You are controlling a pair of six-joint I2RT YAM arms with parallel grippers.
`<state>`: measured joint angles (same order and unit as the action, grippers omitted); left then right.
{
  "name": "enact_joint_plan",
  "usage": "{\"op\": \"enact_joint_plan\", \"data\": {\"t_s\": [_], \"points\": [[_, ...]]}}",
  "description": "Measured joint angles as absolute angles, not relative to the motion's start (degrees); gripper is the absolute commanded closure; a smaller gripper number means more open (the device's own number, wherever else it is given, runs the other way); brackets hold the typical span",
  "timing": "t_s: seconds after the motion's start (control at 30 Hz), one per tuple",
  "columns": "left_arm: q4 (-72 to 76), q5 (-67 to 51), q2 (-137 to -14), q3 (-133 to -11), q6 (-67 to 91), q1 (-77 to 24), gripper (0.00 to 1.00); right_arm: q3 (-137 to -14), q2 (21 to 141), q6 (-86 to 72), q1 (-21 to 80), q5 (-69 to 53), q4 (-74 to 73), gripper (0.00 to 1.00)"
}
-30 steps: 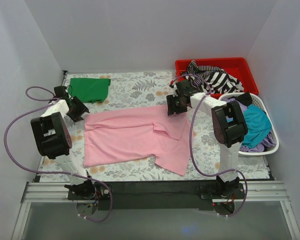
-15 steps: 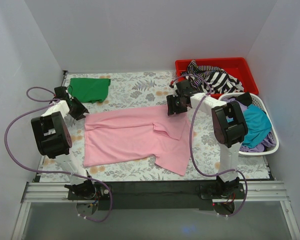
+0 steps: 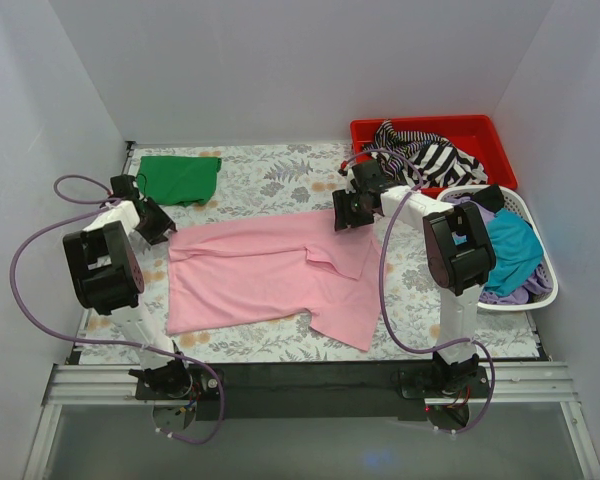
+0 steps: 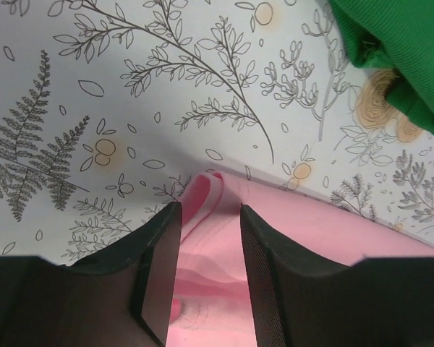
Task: Fold and stack the t-shirts
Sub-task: Fold the tshirt
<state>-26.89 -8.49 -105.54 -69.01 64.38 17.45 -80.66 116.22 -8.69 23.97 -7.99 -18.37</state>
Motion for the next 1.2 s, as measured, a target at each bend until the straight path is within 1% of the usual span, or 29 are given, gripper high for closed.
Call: {"op": "enact_joint_plan", "data": {"t_s": [0.13,0.17,0.2,0.23,0.37,0.4,0.47,0.7,0.83,0.9,0.93,1.03,1.2], "points": [[-26.87,-8.71,-107.66,-69.34,64.38,17.43,0.69,-80.64,116.22,-8.69,23.97,-8.12,-18.31,0.39],[-26.7,-8.75,-107.66,-69.38,64.4,17.45,0.79,-80.6,116.22,-8.64,23.97,-8.14,-18.2,0.39],[-26.72,-8.64,-107.74,-69.38,64.64,17.47,0.86,-80.55,116.22,-8.64,23.97,-8.25,-18.09,0.39],[-26.76,-8.67,-107.87,-69.38,64.6,17.47,0.89,-80.51,116.22,-8.64,23.97,-8.32,-18.02,0.39],[-26.89,-8.91,-108.4,-69.78,64.4,17.45,0.94,-80.16,116.22,-8.62,23.97,-8.32,-17.5,0.44],[-27.11,-8.86,-108.49,-70.08,64.38,17.45,0.98,-79.9,116.16,-8.62,23.97,-8.27,-17.08,0.46],[-27.59,-8.73,-108.57,-70.83,64.31,17.45,0.99,-78.78,115.81,-8.64,23.94,-8.21,-15.79,0.49],[-29.45,-6.57,-109.25,-75.2,64.16,17.3,0.97,-73.25,113.25,-9.23,24.03,-6.52,-9.32,0.5],[-29.93,-5.78,-110.48,-76.53,64.18,17.1,0.93,-72.29,112.84,-9.63,24.16,-5.98,-7.99,0.49],[-30.2,-5.06,-111.61,-77.14,63.96,17.08,0.64,-72.14,112.71,-9.89,24.16,-5.98,-7.75,0.47],[-30.22,-4.51,-111.98,-77.19,63.88,17.08,0.56,-72.05,112.62,-9.93,24.18,-6.04,-7.66,0.46],[-30.48,-3.05,-112.16,-77.19,64.53,17.12,0.48,-71.79,112.49,-9.89,24.32,-6.22,-7.31,0.45],[-30.48,-2.92,-110.96,-77.19,64.88,17.17,0.46,-71.79,112.44,-9.85,24.38,-6.55,-7.31,0.45]]}}
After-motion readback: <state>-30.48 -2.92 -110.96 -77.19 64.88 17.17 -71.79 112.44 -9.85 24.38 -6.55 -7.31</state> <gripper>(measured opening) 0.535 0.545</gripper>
